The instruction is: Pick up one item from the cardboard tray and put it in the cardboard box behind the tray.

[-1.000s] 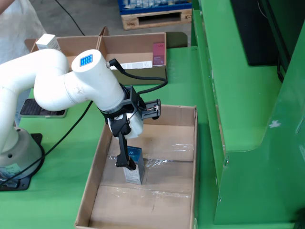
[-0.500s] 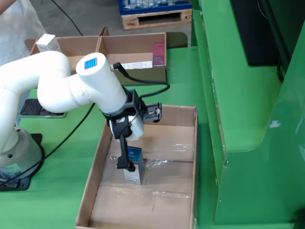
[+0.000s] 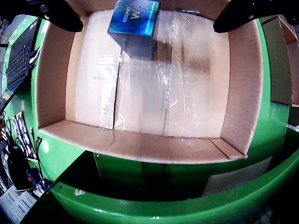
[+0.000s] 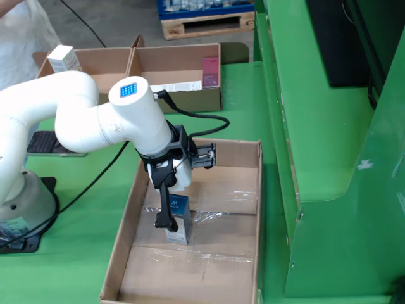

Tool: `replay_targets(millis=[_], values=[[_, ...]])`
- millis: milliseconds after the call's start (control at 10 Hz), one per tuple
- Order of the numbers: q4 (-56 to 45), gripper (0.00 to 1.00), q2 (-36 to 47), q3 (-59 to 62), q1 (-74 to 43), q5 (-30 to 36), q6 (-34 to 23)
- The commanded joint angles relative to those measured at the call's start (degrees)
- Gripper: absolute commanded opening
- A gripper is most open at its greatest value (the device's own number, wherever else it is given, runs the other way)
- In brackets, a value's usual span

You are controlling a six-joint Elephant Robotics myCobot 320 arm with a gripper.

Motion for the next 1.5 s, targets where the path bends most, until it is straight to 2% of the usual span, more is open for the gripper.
replay_targets(millis=[0,500,1400], values=[[1.69,1.00,1.79,-1.57,-0.89,-0.14,0.77],[8.26,1.00,1.22,-10.43,-2.35,1.25,0.52],[8.26,1.00,1.22,-10.43,-2.35,1.25,0.52]])
